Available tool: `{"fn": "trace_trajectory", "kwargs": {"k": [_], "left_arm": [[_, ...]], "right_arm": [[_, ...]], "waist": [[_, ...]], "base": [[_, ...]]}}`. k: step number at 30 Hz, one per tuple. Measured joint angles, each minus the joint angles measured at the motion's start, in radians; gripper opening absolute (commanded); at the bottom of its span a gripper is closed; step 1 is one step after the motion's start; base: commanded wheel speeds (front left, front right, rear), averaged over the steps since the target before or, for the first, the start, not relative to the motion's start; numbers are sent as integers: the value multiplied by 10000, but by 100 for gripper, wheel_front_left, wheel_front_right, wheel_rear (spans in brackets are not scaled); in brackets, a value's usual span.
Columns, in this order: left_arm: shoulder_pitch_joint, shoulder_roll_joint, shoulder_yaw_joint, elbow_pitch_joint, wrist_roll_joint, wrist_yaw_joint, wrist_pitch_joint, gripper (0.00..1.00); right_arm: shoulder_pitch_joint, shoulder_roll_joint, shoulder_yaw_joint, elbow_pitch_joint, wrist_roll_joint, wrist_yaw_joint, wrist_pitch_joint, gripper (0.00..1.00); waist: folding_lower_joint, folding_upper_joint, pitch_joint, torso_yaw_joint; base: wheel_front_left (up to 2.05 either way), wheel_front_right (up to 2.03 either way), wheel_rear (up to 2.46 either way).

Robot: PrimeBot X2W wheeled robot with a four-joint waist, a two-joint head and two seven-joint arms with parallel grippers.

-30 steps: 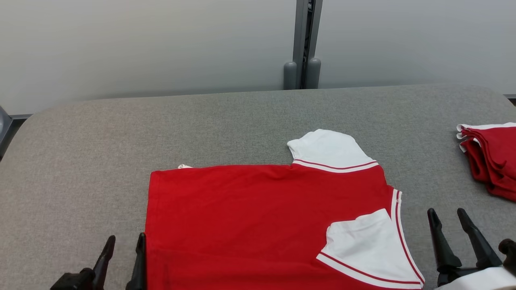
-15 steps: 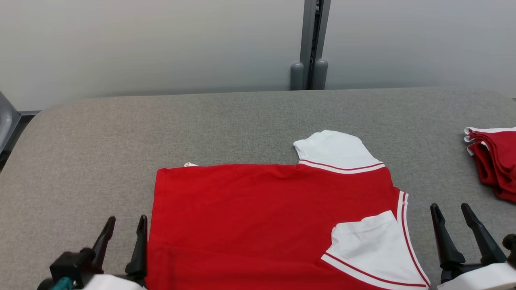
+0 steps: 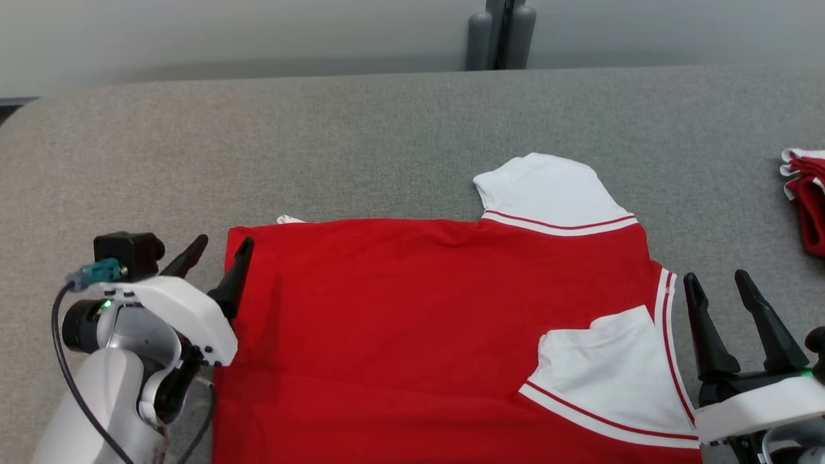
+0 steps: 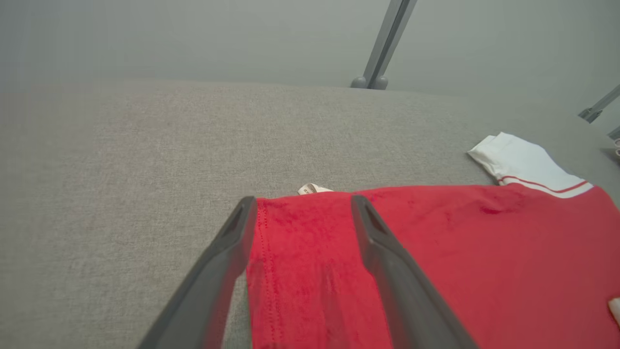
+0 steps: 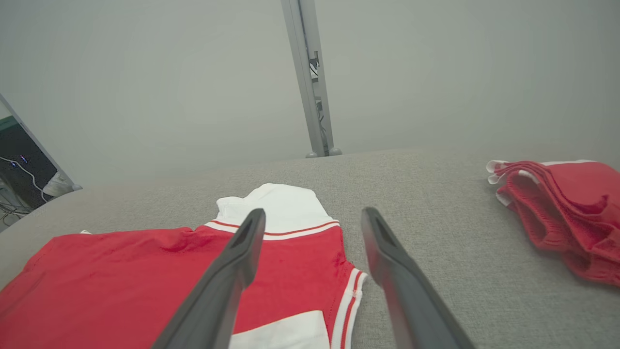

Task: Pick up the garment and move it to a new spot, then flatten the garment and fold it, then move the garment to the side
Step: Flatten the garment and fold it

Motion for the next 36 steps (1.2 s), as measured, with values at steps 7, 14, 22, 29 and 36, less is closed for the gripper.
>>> {"fn": "trace_trajectory", "kwargs": {"k": [7,14,22,29,36], "left_arm": [[-1514,194,-31,1942,-491,-322,894,100],[-2426,357,-186,3191,-803,-522,1087,100],[-2959,431,-548,4029,-1151,-606,928,0],[-3187,589,-1011,4117,-1429,-639,587,0],[-3490,575,-1457,3990,-1628,-639,249,0]], "right_arm": [[-467,13,142,203,4,0,-109,100],[-791,-10,291,357,40,0,-230,100],[-1092,-138,322,522,146,0,-286,100],[-1736,-548,159,554,387,0,-148,100],[-3070,-1358,111,968,909,0,213,100]], "waist": [[0,0,856,-239],[0,0,1346,-452],[0,0,1665,-565],[0,0,1864,-526],[0,0,2055,-229]], "base": [[0,0,0],[0,0,0],[0,0,0],[0,0,0],[0,0,0]]}}
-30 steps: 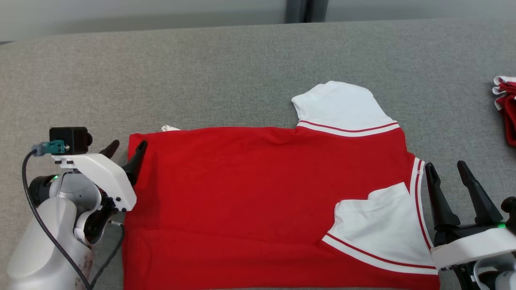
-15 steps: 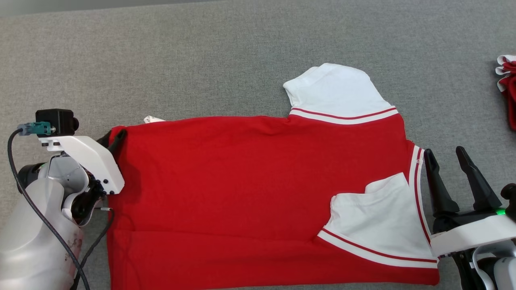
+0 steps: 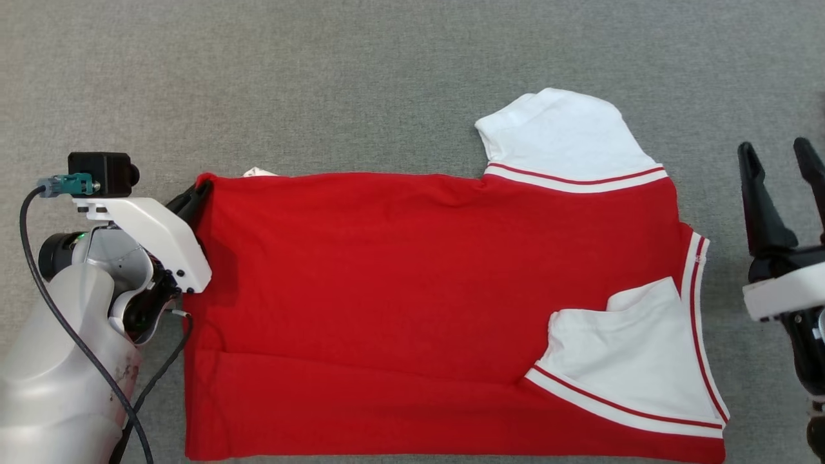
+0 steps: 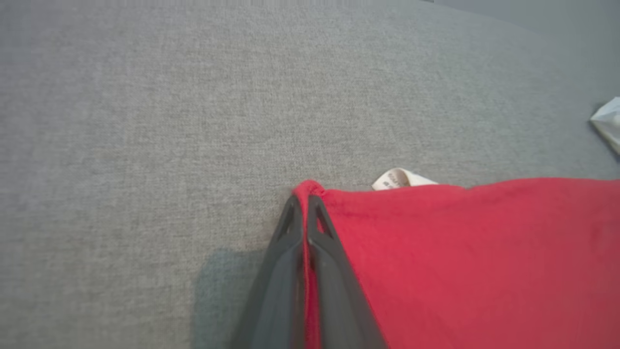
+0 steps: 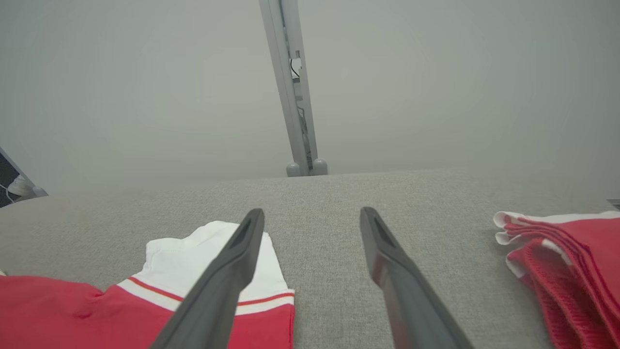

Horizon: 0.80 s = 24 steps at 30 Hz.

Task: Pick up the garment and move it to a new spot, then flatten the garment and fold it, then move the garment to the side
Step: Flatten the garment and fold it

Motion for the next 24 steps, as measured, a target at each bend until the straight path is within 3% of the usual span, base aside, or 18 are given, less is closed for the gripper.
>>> {"fn": "trace_trajectory", "kwargs": {"k": [10,24], "left_arm": [[-470,-215,-596,-332,-174,0,-468,0],[-1164,-564,-1409,-458,-477,-8,-1177,0]], "right_arm": [[-2008,-884,786,890,648,0,857,100],[-4911,-2326,3866,3312,2355,0,3223,100]], "waist": [[0,0,501,616],[0,0,1286,1523]], "base": [[0,0,0],[0,0,0]]}}
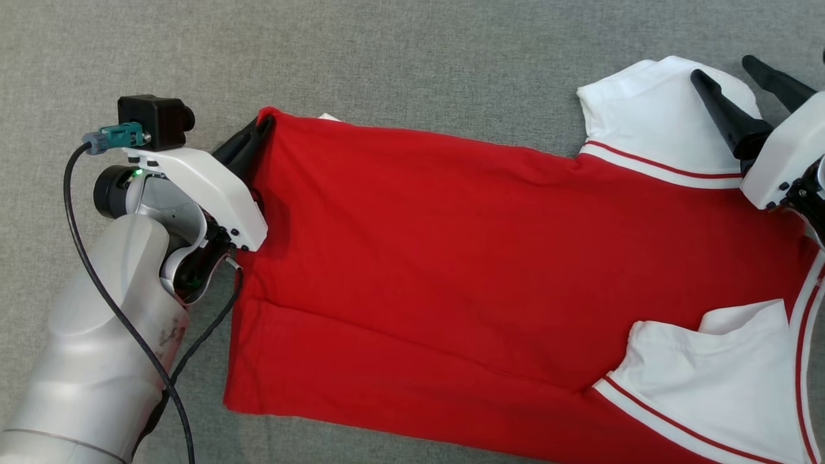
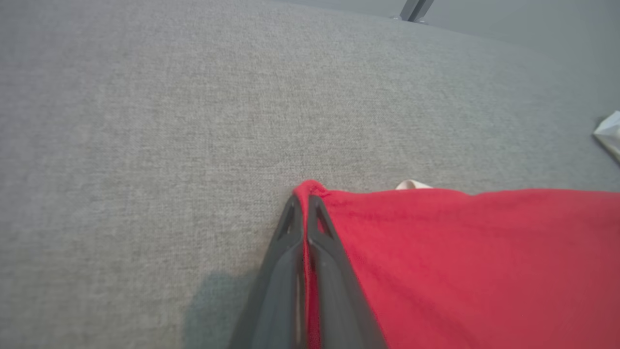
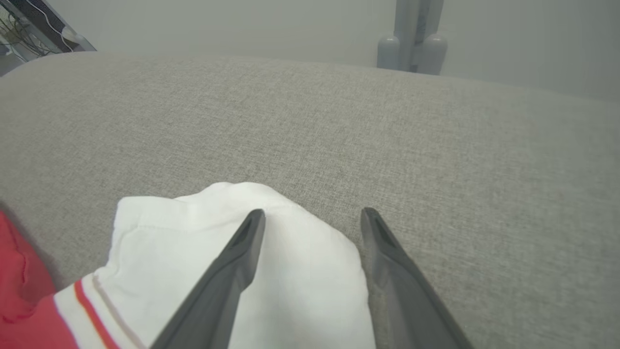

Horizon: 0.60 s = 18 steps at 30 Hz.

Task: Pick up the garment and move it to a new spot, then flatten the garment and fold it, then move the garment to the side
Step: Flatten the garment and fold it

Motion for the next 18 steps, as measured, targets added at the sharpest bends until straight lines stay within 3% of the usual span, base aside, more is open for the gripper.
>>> {"fn": "trace_trajectory", "kwargs": {"k": [4,5,7,18], "left_arm": [[-57,-13,-138,79,-96,-4,-150,0],[-59,-15,-165,102,-132,-4,-163,0],[-62,-10,-226,142,-176,-4,-249,0],[-57,199,-495,92,-483,6,-470,0]], "right_arm": [[-275,-134,378,362,384,0,529,100],[-327,-159,426,437,504,0,698,84],[-416,-222,560,487,637,0,926,0],[-507,-437,667,-65,1538,0,537,0]], "waist": [[0,0,41,67],[0,0,32,71],[0,0,11,68],[0,0,-236,-46]], "base": [[0,0,0],[0,0,0],[0,0,0],[0,0,0]]}}
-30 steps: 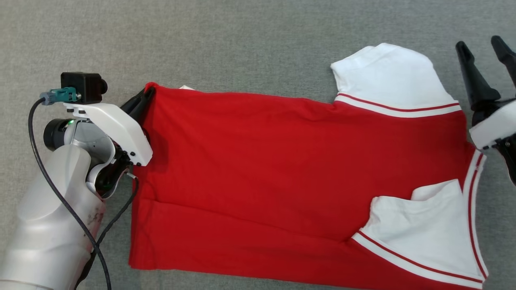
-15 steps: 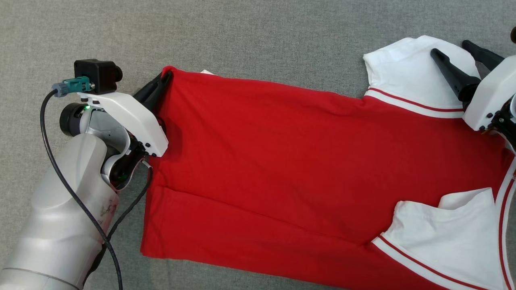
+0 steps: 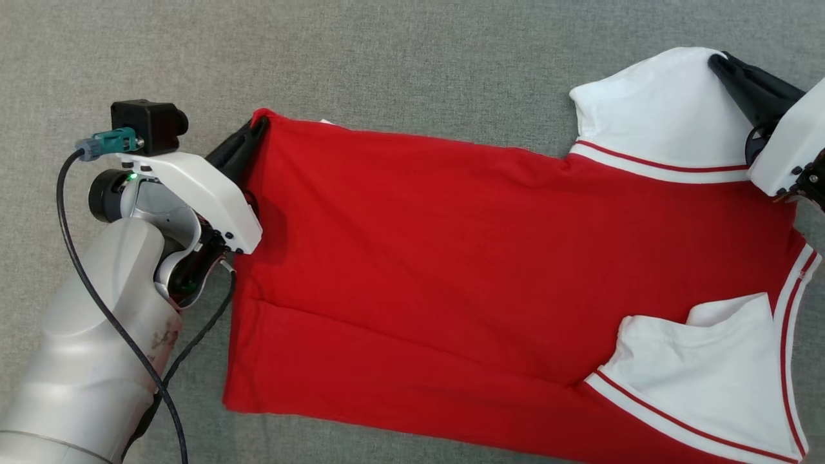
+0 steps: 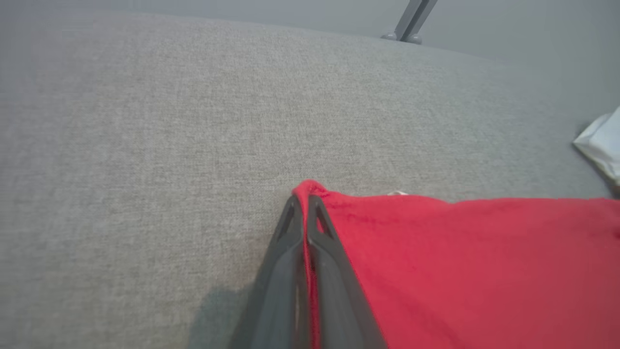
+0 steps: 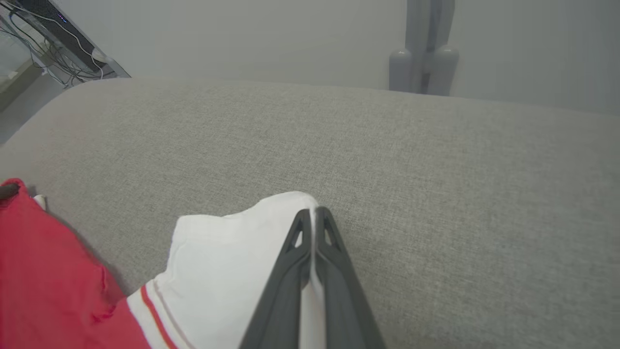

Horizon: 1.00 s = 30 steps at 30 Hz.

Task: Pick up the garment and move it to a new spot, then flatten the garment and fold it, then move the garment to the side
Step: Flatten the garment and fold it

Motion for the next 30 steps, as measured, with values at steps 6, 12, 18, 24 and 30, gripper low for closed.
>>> {"fn": "trace_trajectory", "kwargs": {"k": [6,12,18,24,30], "left_arm": [[18,295,0,-445,-46,2,-42,0],[368,525,27,-1051,-226,36,234,0],[1057,997,58,-2025,-466,205,658,0],[2410,1599,389,-3678,-993,545,840,0],[3899,2113,857,-5183,-1666,993,928,0]], "right_arm": [[-54,-265,-142,-456,299,0,-466,0],[199,-360,-81,-815,556,0,-479,0],[1086,-577,-86,-1647,1049,0,-88,0],[2563,-807,-508,-3097,1323,-2,35,0],[4519,-732,-1363,-4295,1312,-2,-313,0]], "waist": [[0,0,-288,-105],[0,0,-556,-261],[0,0,-857,-405],[0,0,-1213,-628],[0,0,-1483,-798]], "base": [[0,0,0],[0,0,0],[0,0,0],[0,0,0],[0,0,0]]}}
